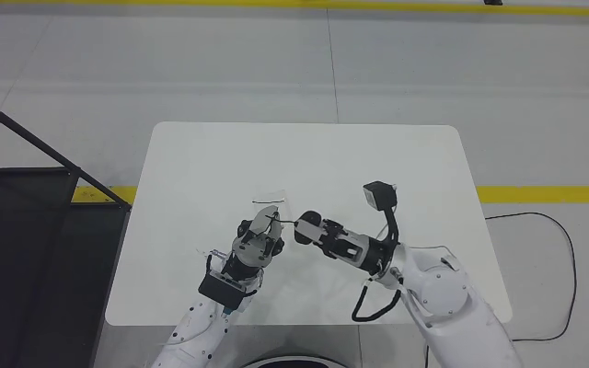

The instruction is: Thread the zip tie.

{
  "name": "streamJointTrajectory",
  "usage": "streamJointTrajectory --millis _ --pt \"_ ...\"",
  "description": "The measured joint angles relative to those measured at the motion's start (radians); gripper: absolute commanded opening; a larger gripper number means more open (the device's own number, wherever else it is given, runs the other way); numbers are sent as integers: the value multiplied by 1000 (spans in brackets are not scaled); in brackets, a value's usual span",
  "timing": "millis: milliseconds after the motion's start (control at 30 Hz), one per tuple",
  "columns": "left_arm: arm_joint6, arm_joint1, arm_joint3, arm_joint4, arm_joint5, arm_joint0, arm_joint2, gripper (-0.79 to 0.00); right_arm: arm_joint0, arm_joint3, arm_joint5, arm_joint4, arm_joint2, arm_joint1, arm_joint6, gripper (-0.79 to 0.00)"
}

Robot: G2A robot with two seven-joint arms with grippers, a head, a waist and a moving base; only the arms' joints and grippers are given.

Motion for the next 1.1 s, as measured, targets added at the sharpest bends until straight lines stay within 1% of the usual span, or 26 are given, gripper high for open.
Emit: streamJointTrajectory --millis 333,733,767,800,833,867,900,1000,1100 --pt "0 0 0 0 0 0 0 -785 6 -36 28 -61 -3 0 -16 -785" --pt "0 0 0 0 0 0 0 -785 6 -40 30 -132 -19 -5 -71 -785" --pt "0 0 0 0 0 0 0 -785 5 -40 29 -133 -19 -5 -74 -730" --pt "0 0 0 0 0 0 0 -785 5 -39 27 -135 -19 -6 -78 -545" --pt "0 0 0 0 0 0 0 -785 4 -38 25 -136 -19 -6 -81 -459" --pt "0 0 0 0 0 0 0 -785 3 -37 23 -138 -18 -6 -84 -332" --pt "0 0 0 0 0 0 0 -785 1 -36 21 -140 -17 -6 -88 -259" --pt "-4 0 -3 -1 -1 1 0 -785 -6 -36 11 -144 -13 -6 -96 -157" --pt "-44 1 -34 -9 -4 11 -2 -785 -18 -38 -9 -149 -3 -5 -112 -139"
